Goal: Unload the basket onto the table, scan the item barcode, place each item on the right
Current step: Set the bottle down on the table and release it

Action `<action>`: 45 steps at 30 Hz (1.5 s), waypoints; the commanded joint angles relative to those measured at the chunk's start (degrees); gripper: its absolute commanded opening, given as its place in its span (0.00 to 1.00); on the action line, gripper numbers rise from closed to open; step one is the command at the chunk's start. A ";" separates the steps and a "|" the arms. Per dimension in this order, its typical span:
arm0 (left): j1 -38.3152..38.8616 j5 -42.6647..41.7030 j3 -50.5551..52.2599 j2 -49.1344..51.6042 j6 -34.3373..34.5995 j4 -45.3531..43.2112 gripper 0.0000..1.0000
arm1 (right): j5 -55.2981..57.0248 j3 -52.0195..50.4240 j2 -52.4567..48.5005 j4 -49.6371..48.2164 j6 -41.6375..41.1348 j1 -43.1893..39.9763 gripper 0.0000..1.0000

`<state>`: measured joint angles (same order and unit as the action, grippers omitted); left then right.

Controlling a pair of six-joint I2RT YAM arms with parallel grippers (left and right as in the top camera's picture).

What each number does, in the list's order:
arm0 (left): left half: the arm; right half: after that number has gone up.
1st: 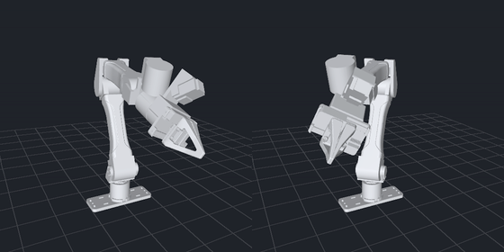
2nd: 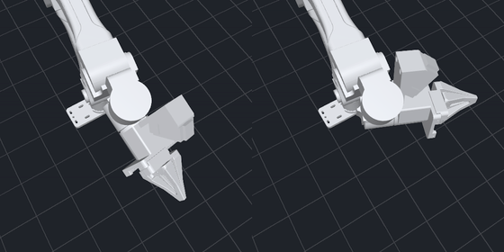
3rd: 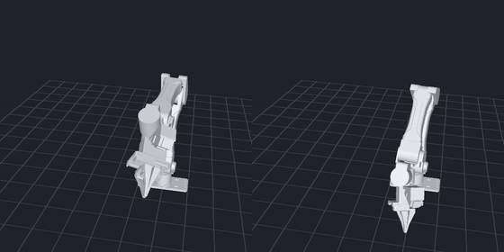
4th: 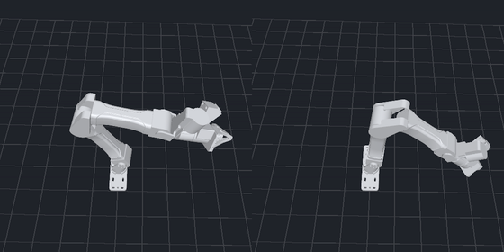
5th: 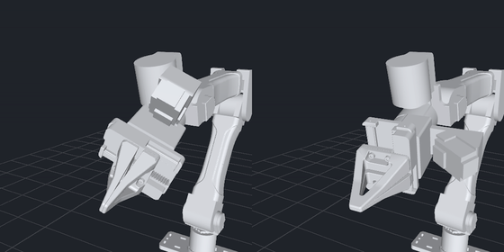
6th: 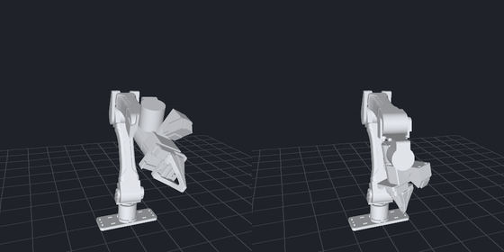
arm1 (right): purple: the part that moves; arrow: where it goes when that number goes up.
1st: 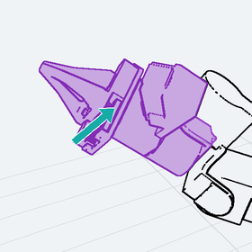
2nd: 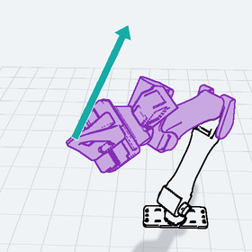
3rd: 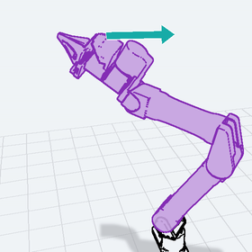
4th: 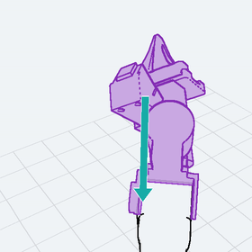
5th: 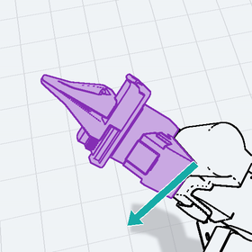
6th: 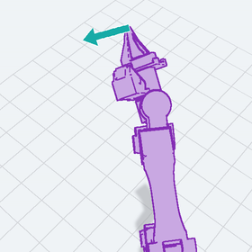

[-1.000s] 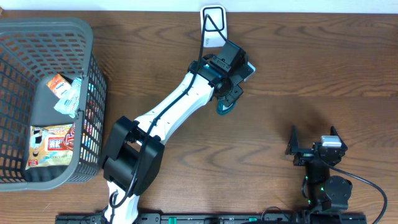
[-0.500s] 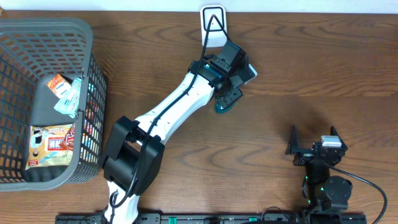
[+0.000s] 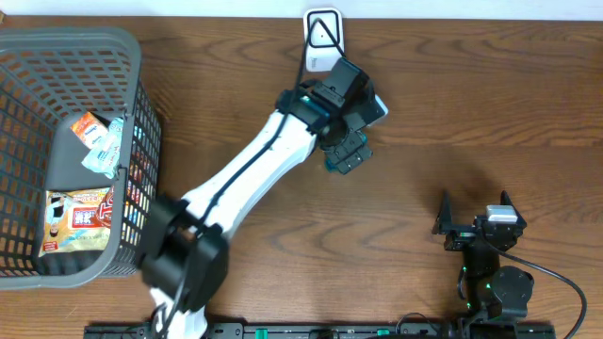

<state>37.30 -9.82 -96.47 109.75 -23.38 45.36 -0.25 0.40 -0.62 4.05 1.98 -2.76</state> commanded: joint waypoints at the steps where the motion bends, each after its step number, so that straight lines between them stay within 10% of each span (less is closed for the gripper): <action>1: -0.20 0.46 -1.01 -8.79 0.09 1.31 0.98 | -0.31 -0.09 0.24 0.22 0.46 0.20 0.99; 22: -1.95 32.96 -1.01 -28.48 15.65 1.95 0.98 | -0.28 -0.09 0.24 0.22 0.46 0.20 0.99; 28: -12.50 44.00 -1.01 -33.81 34.42 1.05 0.98 | -0.31 -0.09 0.24 0.22 0.46 0.20 0.99; 40: -46.31 38.27 -0.98 -36.54 79.54 18.10 0.98 | -0.31 -0.09 0.24 0.22 0.46 0.20 0.99; 45: -54.55 33.16 -0.98 -32.35 85.40 25.77 0.98 | -0.31 -0.09 0.24 0.22 0.46 0.20 0.99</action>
<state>-13.10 28.10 -96.82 74.22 51.81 68.53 -0.25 0.38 -0.64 4.05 1.96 -2.76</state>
